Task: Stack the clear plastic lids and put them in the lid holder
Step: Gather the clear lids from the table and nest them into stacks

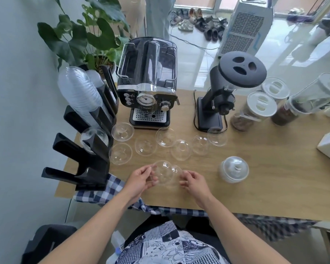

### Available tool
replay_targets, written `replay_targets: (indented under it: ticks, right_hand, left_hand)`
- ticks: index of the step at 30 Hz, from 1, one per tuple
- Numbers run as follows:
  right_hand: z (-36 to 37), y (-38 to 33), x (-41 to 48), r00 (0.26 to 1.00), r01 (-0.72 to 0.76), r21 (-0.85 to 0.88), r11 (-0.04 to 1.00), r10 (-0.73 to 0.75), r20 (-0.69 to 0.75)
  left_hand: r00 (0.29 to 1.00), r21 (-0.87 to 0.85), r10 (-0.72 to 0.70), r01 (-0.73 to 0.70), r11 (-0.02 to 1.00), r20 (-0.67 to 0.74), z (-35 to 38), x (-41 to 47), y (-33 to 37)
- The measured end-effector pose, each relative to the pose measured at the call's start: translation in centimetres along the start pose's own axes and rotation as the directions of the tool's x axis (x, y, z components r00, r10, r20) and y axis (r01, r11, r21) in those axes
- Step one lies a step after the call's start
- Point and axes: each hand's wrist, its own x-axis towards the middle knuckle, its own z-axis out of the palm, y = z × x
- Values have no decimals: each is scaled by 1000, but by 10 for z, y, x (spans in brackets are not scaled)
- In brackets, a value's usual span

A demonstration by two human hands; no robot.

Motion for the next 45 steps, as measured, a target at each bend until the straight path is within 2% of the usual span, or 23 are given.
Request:
replay_targets:
  ticks: [4, 7, 13, 16, 20, 22, 24, 27, 30, 33, 37, 41, 45]
  right_hand:
    - [-1, 0, -2, 1000, 16, 23, 1000, -16, -11]
    - [-5, -4, -3, 999, 33, -24, 999, -33, -19]
    - [-15, -22, -7, 993, 110, -280, 954, -119, -14]
    - [-13, -36, -5, 963, 238, -490, 838, -270, 6]
    - [-2, -59, 9, 898, 369, -694, 618, -431, 94]
    - [2, -68, 18, 872, 404, -758, 513, -466, 149]
    - [7, -76, 27, 865, 401, -812, 424, -467, 183]
    - [13, -78, 38, 885, 358, -867, 346, -422, 197]
    - [17, -78, 44, 894, 332, -880, 341, -411, 178]
    - [19, -77, 49, 900, 317, -872, 373, -410, 152]
    - [16, -77, 49, 901, 328, -855, 402, -405, 156]
    - [6, -76, 36, 849, 400, -839, 368, -494, 188]
    - [-2, -62, 18, 785, 460, -839, 293, -575, 230]
  left_hand:
    - [995, 94, 19, -10, 996, -95, 21, 11, -5]
    - [985, 148, 59, -36, 988, -159, 33, 14, -3]
    - [970, 303, 146, -82, 949, -196, 31, 12, 6]
    - [932, 442, 272, -145, 885, -240, 22, 9, 15]
    - [751, 734, 596, -230, 639, -283, -6, 6, 27]
    - [688, 876, 687, -158, 456, -234, -25, 8, 28]
    - [717, 958, 679, -53, 281, -160, -40, 9, 29]
    - [792, 996, 606, 26, 89, -75, -54, 9, 27]
    - [801, 1000, 599, 23, 4, -21, -63, 8, 23]
    - [763, 998, 646, -31, 47, -7, -63, 0, 24]
    - [721, 971, 693, -149, 187, -23, -61, -12, 26]
    - [709, 842, 700, -327, 429, -81, -56, -17, 34]
    - [715, 673, 659, -370, 640, -234, -44, -22, 42]
